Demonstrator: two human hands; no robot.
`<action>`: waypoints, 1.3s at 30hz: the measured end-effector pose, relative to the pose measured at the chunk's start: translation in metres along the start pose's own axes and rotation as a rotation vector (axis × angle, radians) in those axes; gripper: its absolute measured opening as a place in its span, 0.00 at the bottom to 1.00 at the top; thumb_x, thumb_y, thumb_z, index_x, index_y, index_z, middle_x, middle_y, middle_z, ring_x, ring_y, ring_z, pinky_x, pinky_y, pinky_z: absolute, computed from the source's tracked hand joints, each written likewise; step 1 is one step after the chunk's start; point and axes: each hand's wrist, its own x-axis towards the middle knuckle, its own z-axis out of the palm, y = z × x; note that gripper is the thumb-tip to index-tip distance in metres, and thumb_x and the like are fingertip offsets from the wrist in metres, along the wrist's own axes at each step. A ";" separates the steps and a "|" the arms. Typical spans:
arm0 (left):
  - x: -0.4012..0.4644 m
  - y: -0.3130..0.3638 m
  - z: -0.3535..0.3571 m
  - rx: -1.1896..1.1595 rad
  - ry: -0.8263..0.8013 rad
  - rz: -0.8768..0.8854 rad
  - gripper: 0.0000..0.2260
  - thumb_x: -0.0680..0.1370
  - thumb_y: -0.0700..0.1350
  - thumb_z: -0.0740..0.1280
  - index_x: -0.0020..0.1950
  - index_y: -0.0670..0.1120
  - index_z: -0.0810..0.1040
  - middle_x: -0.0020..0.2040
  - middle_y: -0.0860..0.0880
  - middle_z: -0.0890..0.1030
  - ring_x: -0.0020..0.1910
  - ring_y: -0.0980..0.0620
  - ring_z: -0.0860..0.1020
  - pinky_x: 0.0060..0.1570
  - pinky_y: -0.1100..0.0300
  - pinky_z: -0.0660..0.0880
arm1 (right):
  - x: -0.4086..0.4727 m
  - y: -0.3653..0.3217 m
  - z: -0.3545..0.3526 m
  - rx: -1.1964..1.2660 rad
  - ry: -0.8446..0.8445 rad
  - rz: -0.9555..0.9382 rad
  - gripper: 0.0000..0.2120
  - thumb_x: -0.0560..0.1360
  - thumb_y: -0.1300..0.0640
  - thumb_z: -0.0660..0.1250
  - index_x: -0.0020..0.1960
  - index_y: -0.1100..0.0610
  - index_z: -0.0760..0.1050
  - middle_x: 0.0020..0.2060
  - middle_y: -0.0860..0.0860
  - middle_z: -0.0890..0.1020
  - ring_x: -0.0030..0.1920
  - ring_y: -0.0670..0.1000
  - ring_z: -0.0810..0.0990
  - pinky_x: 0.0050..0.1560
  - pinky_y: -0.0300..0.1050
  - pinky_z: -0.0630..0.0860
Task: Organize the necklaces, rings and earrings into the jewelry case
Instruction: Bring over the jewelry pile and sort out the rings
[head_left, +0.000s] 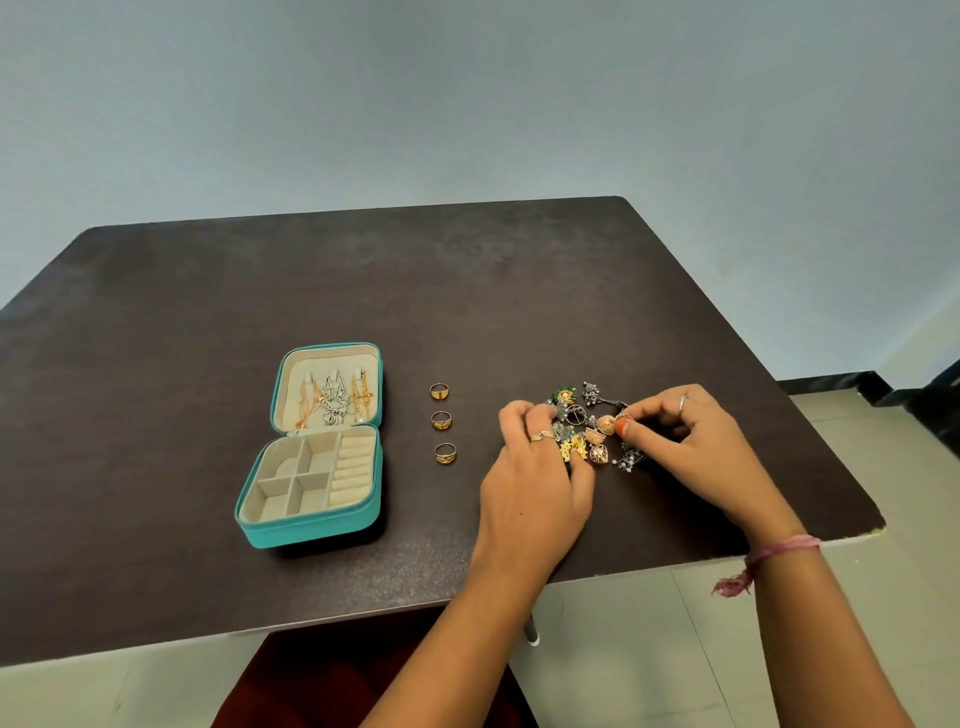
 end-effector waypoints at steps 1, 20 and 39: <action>0.001 0.001 0.000 0.016 -0.027 -0.013 0.18 0.78 0.50 0.62 0.66 0.48 0.66 0.70 0.49 0.62 0.47 0.49 0.79 0.37 0.60 0.70 | 0.001 -0.001 -0.001 0.004 -0.020 -0.001 0.06 0.70 0.50 0.74 0.46 0.43 0.80 0.47 0.48 0.75 0.48 0.47 0.75 0.45 0.38 0.70; 0.010 -0.003 -0.007 -0.188 -0.079 -0.083 0.15 0.80 0.52 0.57 0.64 0.52 0.75 0.64 0.61 0.71 0.53 0.56 0.77 0.48 0.62 0.69 | 0.040 -0.033 0.001 -0.374 -0.165 -0.056 0.05 0.76 0.45 0.65 0.43 0.35 0.77 0.51 0.43 0.76 0.59 0.47 0.72 0.55 0.51 0.62; 0.012 -0.003 -0.008 -0.189 -0.095 -0.096 0.21 0.79 0.51 0.58 0.73 0.52 0.66 0.72 0.60 0.65 0.63 0.56 0.73 0.55 0.59 0.70 | 0.037 -0.045 0.007 -0.536 -0.141 -0.164 0.05 0.76 0.45 0.65 0.49 0.37 0.79 0.50 0.42 0.73 0.57 0.46 0.70 0.55 0.48 0.57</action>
